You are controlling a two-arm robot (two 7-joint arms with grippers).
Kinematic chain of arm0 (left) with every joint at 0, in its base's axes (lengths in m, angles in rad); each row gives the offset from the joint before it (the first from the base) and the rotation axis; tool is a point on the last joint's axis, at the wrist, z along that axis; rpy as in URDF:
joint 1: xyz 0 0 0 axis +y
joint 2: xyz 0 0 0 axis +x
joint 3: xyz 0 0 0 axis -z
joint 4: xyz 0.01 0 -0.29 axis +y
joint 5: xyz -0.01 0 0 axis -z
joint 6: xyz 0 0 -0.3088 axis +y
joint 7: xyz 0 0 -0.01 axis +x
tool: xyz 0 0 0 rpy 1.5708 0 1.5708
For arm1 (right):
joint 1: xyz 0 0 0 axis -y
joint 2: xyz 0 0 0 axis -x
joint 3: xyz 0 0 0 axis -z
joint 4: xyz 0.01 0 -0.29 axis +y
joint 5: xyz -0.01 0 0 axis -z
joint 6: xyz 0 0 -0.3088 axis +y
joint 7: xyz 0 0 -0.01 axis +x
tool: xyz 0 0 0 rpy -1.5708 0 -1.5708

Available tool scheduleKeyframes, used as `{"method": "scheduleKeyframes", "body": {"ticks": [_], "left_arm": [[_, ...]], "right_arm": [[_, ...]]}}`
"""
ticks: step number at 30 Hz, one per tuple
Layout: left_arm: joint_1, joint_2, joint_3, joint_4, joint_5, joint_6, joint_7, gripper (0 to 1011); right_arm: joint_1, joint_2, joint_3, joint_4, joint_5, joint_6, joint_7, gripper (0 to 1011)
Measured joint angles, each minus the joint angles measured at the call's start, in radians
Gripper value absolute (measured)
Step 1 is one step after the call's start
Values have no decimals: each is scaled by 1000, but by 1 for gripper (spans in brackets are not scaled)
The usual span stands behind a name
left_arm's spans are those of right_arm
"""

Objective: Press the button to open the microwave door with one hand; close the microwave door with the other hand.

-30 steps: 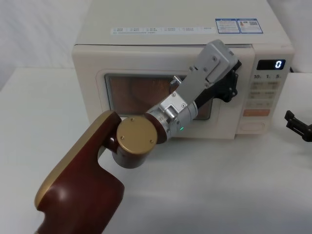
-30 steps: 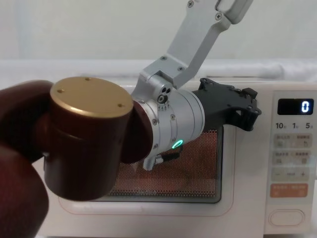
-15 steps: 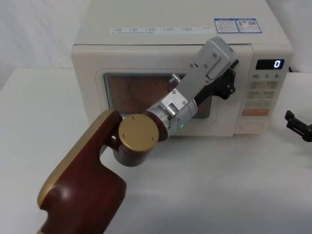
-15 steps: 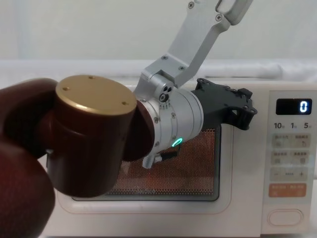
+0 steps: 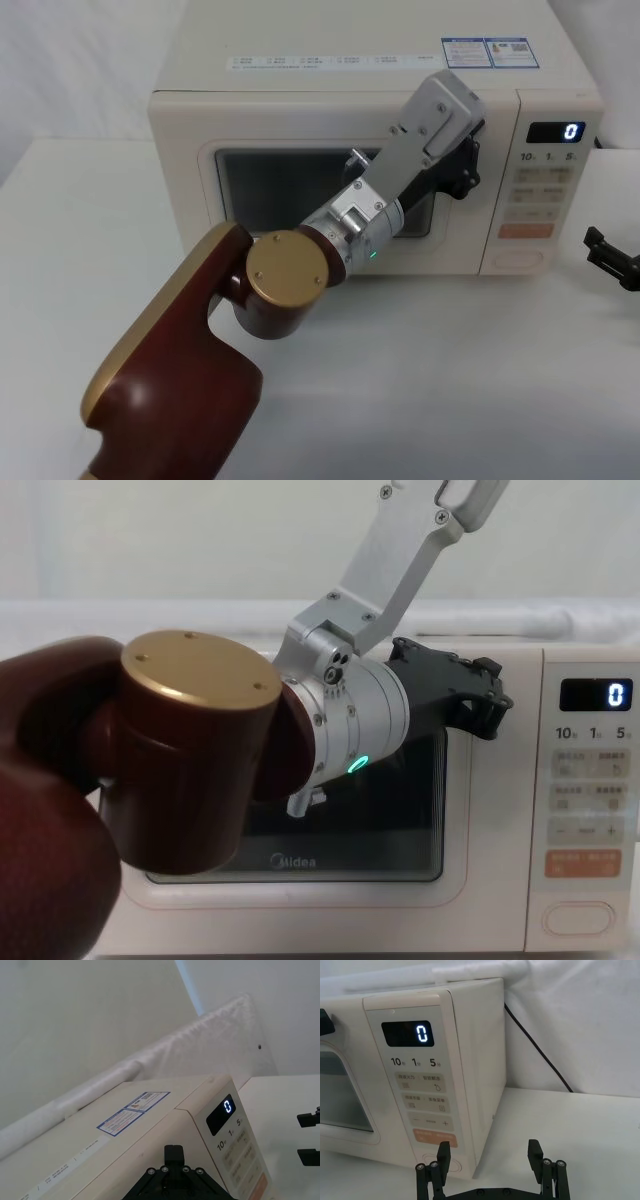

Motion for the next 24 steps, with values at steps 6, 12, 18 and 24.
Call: {"method": "scheduleKeyframes", "body": {"ticks": [6,12,18,24], "left_arm": [[21,-3,-8,-29,-50,-18,-35,0],[60,16,-5,-90,-91,-20,-62,0],[125,58,-13,-169,-123,-13,-66,0],[197,96,-34,-229,-139,-13,-48,0]], "right_arm": [[0,0,0,0,0,0,0,1002],[0,0,0,0,0,0,0,1002],[0,0,0,0,0,0,0,1002],[0,0,0,0,0,0,0,1002]]}}
